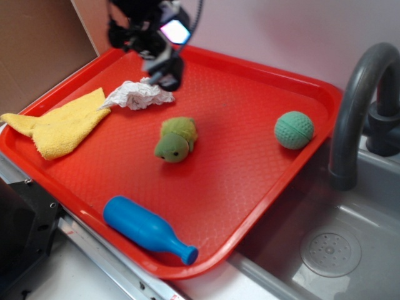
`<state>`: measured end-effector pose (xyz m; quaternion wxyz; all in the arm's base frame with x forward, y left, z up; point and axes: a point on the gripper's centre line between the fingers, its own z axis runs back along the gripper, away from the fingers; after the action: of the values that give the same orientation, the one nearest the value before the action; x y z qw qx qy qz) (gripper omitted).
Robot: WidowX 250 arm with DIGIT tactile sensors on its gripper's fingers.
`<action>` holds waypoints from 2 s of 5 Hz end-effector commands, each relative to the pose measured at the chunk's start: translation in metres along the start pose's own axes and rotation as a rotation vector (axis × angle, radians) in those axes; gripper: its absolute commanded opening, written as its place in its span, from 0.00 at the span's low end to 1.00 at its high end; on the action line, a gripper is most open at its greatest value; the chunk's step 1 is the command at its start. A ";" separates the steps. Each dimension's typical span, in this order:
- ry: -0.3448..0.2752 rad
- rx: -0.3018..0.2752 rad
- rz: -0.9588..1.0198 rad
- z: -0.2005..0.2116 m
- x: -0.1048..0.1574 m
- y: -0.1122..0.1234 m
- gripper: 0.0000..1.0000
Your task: Grab the green ball.
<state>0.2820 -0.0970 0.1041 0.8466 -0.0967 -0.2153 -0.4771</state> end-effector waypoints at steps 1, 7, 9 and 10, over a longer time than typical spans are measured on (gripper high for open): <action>-0.042 -0.075 -0.180 -0.034 0.038 -0.004 1.00; 0.131 -0.223 -0.327 -0.116 0.062 -0.051 0.00; 0.170 -0.221 -0.321 -0.118 0.060 -0.060 0.00; 0.323 -0.122 -0.093 -0.103 0.054 -0.055 0.00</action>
<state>0.2942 -0.1887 0.0201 0.8458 -0.0626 -0.0291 -0.5291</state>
